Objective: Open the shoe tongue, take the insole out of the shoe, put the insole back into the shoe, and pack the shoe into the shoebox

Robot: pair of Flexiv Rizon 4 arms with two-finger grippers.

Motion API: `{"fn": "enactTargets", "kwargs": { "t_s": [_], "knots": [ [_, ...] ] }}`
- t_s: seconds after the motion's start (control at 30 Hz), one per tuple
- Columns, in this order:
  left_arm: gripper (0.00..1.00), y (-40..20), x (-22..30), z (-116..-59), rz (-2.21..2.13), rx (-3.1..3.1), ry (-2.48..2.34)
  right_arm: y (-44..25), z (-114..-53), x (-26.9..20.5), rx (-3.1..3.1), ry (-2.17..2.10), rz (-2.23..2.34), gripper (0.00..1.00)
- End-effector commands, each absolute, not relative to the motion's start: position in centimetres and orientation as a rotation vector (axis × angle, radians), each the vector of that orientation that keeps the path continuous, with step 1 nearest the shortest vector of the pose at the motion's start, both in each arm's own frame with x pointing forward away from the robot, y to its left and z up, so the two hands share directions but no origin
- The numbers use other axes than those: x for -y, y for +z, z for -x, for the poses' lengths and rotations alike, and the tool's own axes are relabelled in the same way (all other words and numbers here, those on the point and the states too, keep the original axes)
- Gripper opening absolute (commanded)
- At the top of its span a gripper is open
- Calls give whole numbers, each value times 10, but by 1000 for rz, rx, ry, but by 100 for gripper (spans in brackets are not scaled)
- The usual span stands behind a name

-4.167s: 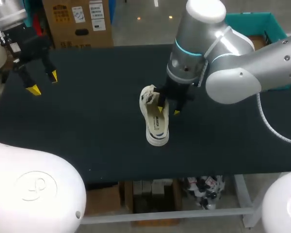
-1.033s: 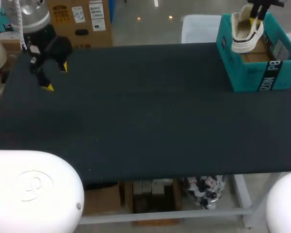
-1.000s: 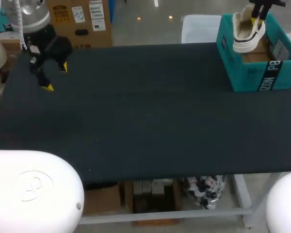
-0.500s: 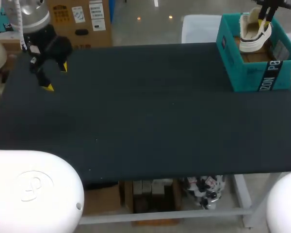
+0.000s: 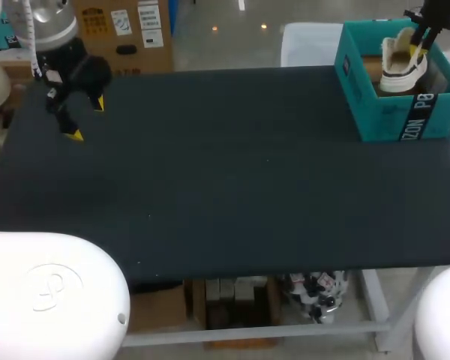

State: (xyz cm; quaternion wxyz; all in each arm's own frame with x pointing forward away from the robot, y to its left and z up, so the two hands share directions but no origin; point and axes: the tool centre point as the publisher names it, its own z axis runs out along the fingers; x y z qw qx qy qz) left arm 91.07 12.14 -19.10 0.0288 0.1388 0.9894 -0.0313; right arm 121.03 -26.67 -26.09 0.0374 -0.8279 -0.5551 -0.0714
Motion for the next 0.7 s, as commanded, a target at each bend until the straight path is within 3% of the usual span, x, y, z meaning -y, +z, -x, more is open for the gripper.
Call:
{"fn": "enactTargets", "kwargs": {
  "t_s": [0.03,0.7],
  "knots": [
    [100,-191,-121,-910,-428,-3052,-94,-267,-1221,269,1669,-136,2429,100],
    [100,-191,-121,-910,-428,-3052,-94,-202,-1173,193,1742,-227,2499,100]
  ]
}}
